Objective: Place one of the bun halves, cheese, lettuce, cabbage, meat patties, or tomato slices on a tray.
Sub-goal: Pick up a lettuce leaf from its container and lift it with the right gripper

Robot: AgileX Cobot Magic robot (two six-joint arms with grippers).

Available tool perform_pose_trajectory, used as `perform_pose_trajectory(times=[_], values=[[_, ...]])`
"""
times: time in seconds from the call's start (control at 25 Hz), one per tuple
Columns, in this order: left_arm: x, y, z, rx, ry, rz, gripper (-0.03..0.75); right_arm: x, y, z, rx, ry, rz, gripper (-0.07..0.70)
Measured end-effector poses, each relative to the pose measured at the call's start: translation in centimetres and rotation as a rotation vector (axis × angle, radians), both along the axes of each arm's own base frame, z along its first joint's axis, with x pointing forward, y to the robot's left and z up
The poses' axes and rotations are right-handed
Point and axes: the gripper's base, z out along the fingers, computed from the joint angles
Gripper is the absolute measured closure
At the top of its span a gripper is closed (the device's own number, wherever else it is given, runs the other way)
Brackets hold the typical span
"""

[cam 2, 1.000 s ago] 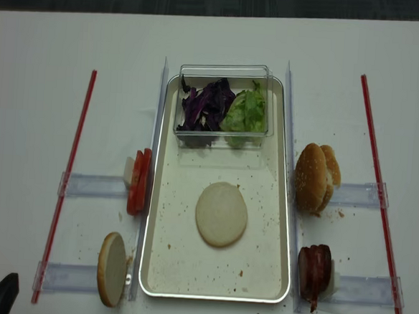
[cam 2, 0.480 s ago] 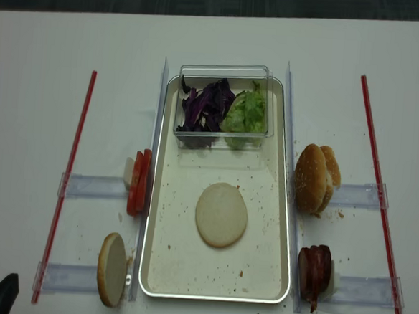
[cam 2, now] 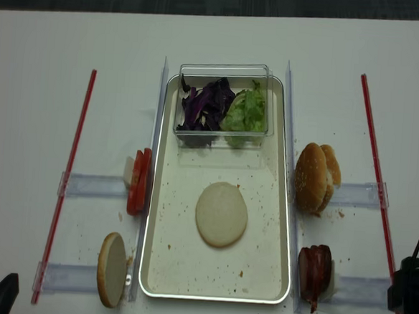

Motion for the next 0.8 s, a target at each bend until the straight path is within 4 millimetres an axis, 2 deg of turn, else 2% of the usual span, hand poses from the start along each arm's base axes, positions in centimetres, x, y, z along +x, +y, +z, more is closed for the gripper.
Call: perform_pose_trajectory(times=[0.2, 0.6, 0.68, 0.8], values=[[0.0, 0.0, 0.0, 0.000, 0.000, 0.000, 0.160, 0.7, -0.2, -0.8, -0.014, 0.084, -0.030, -0.028], [0.0, 0.0, 0.0, 0.000, 0.000, 0.000, 0.160, 1.5, -0.6, -0.8, -0.061, 0.003, -0.039, -0.027], [0.0, 0.0, 0.0, 0.000, 0.000, 0.000, 0.160, 1.9, -0.6, -1.0, -0.063, 0.001, -0.031, -0.027], [0.0, 0.0, 0.0, 0.000, 0.000, 0.000, 0.160, 3.7, -0.7, -1.2, -0.066, 0.023, -0.016, -0.027]])
